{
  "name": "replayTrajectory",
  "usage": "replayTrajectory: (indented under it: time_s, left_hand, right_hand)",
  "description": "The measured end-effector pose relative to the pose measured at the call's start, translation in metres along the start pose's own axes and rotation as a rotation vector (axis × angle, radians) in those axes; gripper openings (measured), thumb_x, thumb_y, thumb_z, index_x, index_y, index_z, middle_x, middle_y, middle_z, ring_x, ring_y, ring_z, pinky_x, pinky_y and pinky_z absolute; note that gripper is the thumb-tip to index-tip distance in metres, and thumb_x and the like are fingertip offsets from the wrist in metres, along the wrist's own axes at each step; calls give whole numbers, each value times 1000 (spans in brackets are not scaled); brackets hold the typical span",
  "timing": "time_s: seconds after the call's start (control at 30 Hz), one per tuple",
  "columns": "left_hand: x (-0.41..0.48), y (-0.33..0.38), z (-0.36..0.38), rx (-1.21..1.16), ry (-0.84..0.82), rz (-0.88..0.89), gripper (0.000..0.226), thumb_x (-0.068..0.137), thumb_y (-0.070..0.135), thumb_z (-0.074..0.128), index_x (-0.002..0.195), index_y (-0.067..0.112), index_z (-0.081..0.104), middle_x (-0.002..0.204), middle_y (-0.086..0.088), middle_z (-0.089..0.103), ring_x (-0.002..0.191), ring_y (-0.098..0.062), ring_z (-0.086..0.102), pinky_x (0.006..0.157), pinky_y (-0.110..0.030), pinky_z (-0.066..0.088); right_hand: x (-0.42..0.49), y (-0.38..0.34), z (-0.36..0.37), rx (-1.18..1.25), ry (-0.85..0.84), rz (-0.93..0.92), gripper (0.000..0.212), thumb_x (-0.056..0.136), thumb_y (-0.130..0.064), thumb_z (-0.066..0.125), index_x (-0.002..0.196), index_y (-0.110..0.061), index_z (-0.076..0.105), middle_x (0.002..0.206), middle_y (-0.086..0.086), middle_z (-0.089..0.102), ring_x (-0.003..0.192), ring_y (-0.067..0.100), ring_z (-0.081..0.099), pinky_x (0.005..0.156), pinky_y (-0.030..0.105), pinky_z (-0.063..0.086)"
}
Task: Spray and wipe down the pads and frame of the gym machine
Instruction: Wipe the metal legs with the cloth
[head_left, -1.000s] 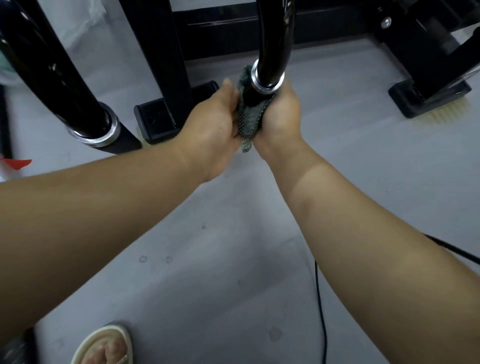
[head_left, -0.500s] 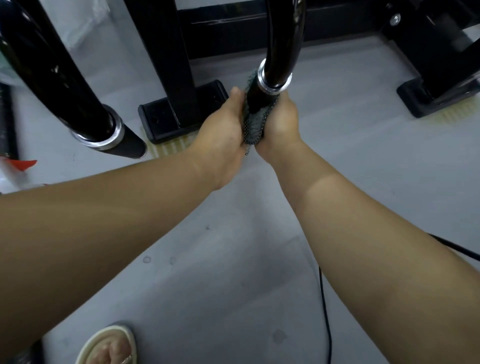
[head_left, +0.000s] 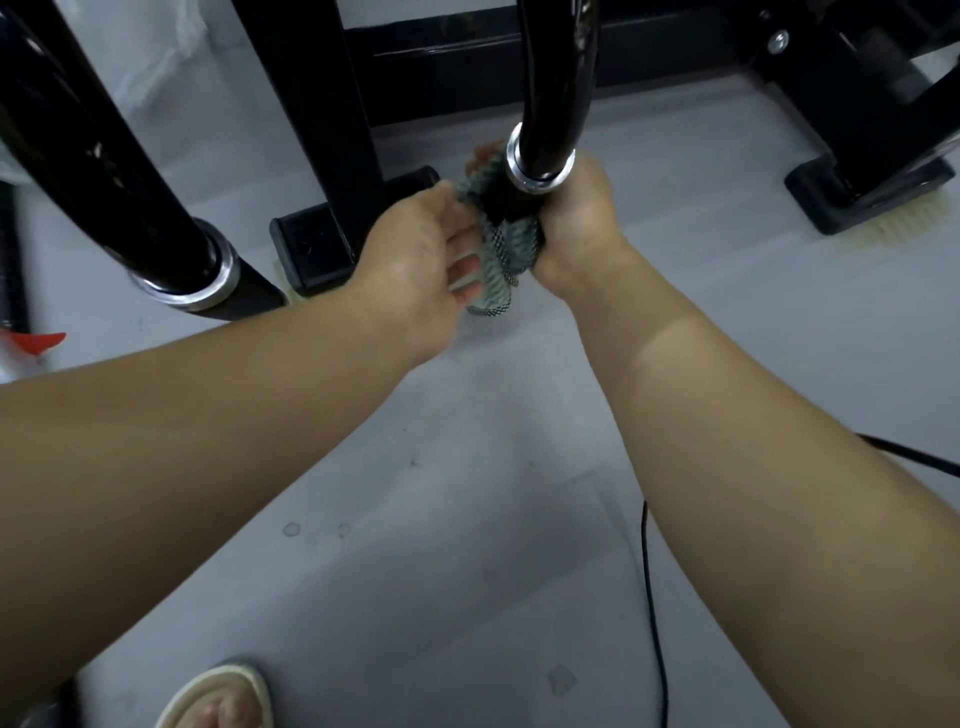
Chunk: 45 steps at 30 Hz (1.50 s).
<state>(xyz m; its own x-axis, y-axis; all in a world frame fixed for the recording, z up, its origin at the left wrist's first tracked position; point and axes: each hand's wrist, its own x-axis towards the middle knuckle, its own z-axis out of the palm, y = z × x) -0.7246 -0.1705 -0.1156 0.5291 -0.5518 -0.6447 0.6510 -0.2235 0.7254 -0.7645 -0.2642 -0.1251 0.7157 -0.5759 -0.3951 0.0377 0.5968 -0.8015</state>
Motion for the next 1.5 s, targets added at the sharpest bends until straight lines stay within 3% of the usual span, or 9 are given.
replayTrajectory:
  time_s: [0.33, 0.53, 0.63, 0.77, 0.87, 1.03, 1.13, 1.3, 1.5]
  left_hand:
    - [-25, 10, 5, 122, 46, 314, 26, 100, 21, 38, 100, 9, 60, 55, 4, 62, 62, -13, 66, 71, -27, 57]
    - [-24, -2, 7, 411, 192, 345, 20, 97, 28, 45, 84, 19, 57, 100, 4, 52, 83, -5, 53, 76, -16, 44]
    - [-33, 0, 8, 125, 35, 361, 17, 98, 18, 42, 85, 15, 53, 94, 0, 60, 89, -12, 61, 86, -27, 52]
    - [-42, -9, 9, 48, -74, 480, 21, 101, 25, 36, 114, 18, 52, 117, 2, 62, 111, -12, 60, 99, -34, 48]
    - [-33, -17, 7, 189, -110, 407, 48, 96, 43, 36, 140, 27, 41, 139, 11, 49, 128, -4, 45, 112, -33, 32]
    - [-30, 5, 18, 34, -128, 216, 41, 101, 40, 31, 95, 24, 68, 107, 7, 70, 106, -8, 63, 106, -35, 40]
    - [-38, 10, 21, -54, -161, 364, 49, 101, 34, 33, 77, 23, 75, 97, 4, 73, 100, -9, 66, 104, -35, 42]
    - [-30, 19, 21, 9, -132, 461, 44, 101, 39, 30, 106, 17, 67, 106, 1, 72, 107, -10, 64, 106, -35, 40]
    - [-4, 13, 10, 198, -92, 306, 57, 95, 53, 28, 90, 21, 75, 114, -11, 68, 118, -24, 58, 109, -43, 37]
  right_hand:
    - [-7, -29, -4, 4, -349, -154, 58, 100, -35, 27, 68, 0, 61, 66, 17, 60, 64, 26, 58, 68, 32, 50]
    - [-11, -5, -6, 7, -118, -56, 41, 97, -29, 38, 74, -2, 60, 70, 11, 64, 62, 19, 62, 63, 26, 52]
    - [-20, -12, -7, 96, -190, -90, 39, 98, -31, 38, 81, -4, 59, 77, 10, 61, 71, 20, 60, 73, 32, 50]
    - [-28, -7, -4, 23, -70, -128, 43, 96, -41, 40, 85, -9, 67, 80, 6, 69, 86, 21, 66, 90, 38, 50]
    - [-25, 1, 2, -24, 123, -43, 39, 97, -35, 42, 71, -15, 62, 56, -5, 65, 59, 7, 64, 68, 25, 52]
    - [-29, 4, 12, 217, 85, 39, 49, 99, -28, 38, 59, -11, 61, 55, 2, 61, 57, 14, 61, 70, 31, 50]
    - [-41, -4, 15, 401, 1, 27, 40, 101, -32, 34, 94, -3, 61, 89, 12, 63, 91, 24, 61, 96, 39, 47]
    - [-37, -15, 22, 482, 48, 24, 31, 101, -28, 34, 106, -6, 54, 84, 13, 58, 88, 28, 58, 89, 39, 48]
    - [-15, -16, 23, 442, 261, 181, 24, 88, 5, 37, 68, 1, 49, 59, 14, 51, 55, 27, 51, 59, 30, 46]
